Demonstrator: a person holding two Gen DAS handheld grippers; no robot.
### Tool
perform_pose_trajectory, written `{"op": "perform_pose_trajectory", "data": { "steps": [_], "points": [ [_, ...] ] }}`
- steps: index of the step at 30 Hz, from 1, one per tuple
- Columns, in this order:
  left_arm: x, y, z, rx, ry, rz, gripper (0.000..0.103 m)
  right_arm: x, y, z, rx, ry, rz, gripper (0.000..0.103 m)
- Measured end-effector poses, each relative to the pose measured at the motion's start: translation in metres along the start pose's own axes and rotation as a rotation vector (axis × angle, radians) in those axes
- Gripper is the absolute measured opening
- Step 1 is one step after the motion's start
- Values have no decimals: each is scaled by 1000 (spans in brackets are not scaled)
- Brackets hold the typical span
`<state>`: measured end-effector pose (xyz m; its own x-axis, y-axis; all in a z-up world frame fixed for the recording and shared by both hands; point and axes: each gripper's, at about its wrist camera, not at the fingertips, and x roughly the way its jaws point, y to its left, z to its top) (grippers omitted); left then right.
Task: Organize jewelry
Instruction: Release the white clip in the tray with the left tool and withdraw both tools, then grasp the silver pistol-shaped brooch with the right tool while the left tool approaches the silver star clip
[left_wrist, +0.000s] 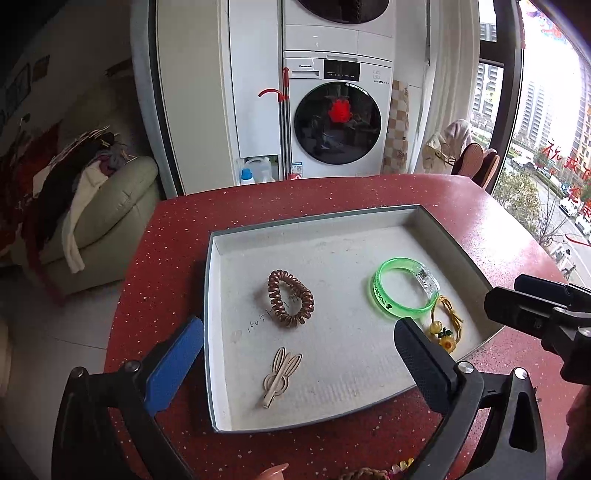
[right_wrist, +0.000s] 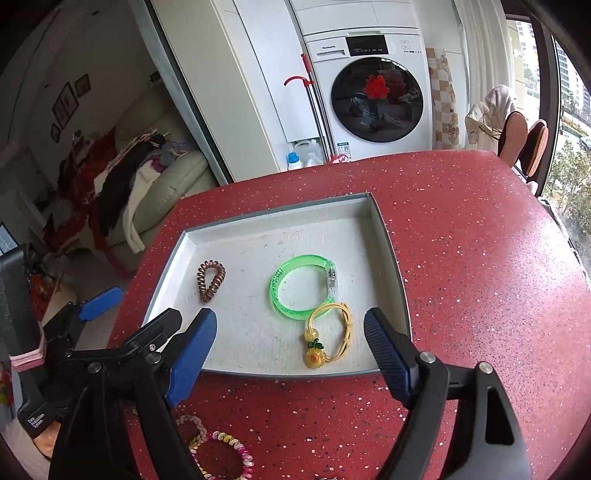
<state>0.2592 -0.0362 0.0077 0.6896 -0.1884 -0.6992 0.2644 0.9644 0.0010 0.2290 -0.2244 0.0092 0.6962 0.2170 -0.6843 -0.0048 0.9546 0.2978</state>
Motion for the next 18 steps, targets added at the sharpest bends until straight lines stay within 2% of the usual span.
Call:
{"op": "perform_pose_trajectory", "data": {
  "steps": [8, 13, 18],
  "points": [
    [-34, 4, -10, -10, -35, -27, 103, -40, 8, -13, 4, -122, 12, 87],
    [-56, 11, -22, -22, -46, 14, 103, -66, 12, -26, -1, -171, 12, 87],
    [-72, 28, -41, -49, -51, 14, 103, -77, 13, -41, -21, -76, -8, 87]
  ]
}}
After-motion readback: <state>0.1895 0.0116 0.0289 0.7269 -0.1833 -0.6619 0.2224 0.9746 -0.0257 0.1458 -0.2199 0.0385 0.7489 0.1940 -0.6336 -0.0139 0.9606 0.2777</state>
